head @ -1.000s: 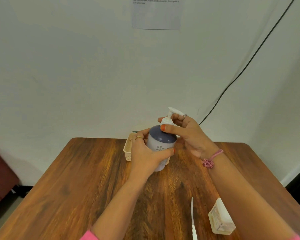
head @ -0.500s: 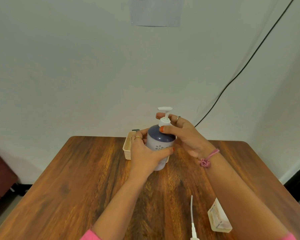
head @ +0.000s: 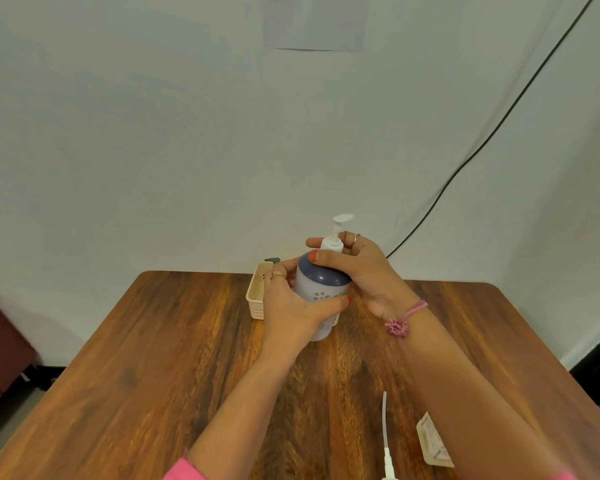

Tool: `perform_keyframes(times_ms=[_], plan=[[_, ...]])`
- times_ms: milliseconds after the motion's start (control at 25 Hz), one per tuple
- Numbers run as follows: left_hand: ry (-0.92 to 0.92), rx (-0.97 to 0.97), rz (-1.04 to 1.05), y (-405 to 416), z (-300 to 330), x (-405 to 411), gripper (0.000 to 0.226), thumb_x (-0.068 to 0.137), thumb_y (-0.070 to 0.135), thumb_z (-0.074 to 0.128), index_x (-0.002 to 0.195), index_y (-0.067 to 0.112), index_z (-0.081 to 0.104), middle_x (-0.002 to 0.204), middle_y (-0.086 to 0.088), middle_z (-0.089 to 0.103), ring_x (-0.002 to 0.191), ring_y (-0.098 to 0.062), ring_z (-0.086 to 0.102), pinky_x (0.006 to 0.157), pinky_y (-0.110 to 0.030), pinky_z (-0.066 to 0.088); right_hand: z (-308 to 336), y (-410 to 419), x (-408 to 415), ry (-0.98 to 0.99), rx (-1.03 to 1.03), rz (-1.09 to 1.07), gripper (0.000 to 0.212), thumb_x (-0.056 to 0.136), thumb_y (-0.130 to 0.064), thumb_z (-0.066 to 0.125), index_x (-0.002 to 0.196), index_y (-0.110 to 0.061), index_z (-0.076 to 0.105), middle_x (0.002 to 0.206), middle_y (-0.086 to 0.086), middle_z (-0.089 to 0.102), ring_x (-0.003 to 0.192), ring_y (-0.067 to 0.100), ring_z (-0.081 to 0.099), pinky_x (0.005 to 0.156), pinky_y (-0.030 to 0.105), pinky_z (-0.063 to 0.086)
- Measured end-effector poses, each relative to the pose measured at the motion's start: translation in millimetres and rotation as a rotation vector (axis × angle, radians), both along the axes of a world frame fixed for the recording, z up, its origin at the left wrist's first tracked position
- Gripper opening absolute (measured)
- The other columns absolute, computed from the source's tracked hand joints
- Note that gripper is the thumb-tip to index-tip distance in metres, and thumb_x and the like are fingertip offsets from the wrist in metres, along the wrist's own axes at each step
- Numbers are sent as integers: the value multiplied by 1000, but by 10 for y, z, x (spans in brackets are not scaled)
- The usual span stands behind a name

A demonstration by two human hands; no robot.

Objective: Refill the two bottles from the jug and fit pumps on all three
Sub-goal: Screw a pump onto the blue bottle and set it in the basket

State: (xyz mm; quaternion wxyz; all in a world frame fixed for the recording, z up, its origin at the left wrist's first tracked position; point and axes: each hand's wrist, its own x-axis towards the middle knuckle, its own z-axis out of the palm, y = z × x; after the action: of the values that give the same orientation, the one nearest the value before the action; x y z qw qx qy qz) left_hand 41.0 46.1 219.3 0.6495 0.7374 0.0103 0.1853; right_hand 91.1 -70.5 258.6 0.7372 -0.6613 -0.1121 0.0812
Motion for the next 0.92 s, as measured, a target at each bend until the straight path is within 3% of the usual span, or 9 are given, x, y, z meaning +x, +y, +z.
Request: perform_keyframes(times_ms=[120, 240, 360, 480, 560, 680, 760, 920], plan=[[12, -13, -9, 1, -15, -3, 75, 53, 16, 92, 113, 23, 48, 103, 15, 54, 92, 2, 56, 70, -12, 49, 2, -3, 16, 32, -11, 46, 63, 62, -25, 82, 118, -7, 59, 111, 8, 70, 94, 16, 68, 79, 26, 55], [9, -20, -16, 5, -21, -12, 74, 54, 14, 91, 113, 24, 47, 102, 17, 54, 92, 2, 56, 72, -13, 50, -8, -150, 21, 11, -38, 188, 45, 78, -13, 72, 122, -12, 62, 119, 3, 68, 109, 16, 64, 91, 28, 52], [6, -21, -16, 0, -27, 5, 73, 53, 12, 91, 111, 24, 49, 100, 18, 55, 89, 3, 57, 69, -11, 51, -51, -81, 8, 17, 8, 94, 32, 82, -4, 66, 113, -6, 67, 112, 8, 71, 105, 20, 66, 92, 31, 52], [22, -41, -11, -14, -43, 33, 73, 51, 14, 92, 111, 23, 50, 102, 12, 58, 88, 2, 59, 66, -8, 50, -65, 36, -23, 36, 40, -31, 38, 74, -14, 78, 108, -4, 67, 102, 8, 73, 93, 18, 69, 82, 29, 55], [25, -30, -3, -9, -44, 28, 74, 52, 15, 92, 111, 25, 49, 101, 15, 56, 89, 2, 57, 67, -9, 50, -72, -21, -16, 6, 4, -17, 44, 70, -20, 80, 110, -9, 66, 107, 5, 72, 99, 17, 68, 84, 28, 55], [23, -18, 1, 0, -45, 24, 76, 53, 17, 92, 113, 26, 47, 101, 20, 54, 91, 1, 56, 72, -13, 49, -76, -165, -2, 12, 14, 146, 39, 77, -13, 72, 116, -17, 66, 114, -1, 70, 110, 16, 63, 92, 29, 51], [21, -14, 5, 3, -48, 31, 77, 52, 17, 92, 113, 26, 47, 102, 18, 54, 92, 0, 56, 73, -14, 49, -97, -163, 7, 6, 43, 105, 30, 79, -8, 69, 109, -13, 70, 112, 1, 71, 108, 18, 64, 94, 31, 51], [30, -20, -2, 18, -84, 47, 77, 51, 16, 93, 114, 23, 48, 103, 15, 55, 94, -3, 57, 78, -21, 52, -157, -49, -1, 32, 34, -16, 44, 68, -15, 78, 109, -3, 66, 99, 7, 73, 92, 18, 68, 79, 26, 55]])
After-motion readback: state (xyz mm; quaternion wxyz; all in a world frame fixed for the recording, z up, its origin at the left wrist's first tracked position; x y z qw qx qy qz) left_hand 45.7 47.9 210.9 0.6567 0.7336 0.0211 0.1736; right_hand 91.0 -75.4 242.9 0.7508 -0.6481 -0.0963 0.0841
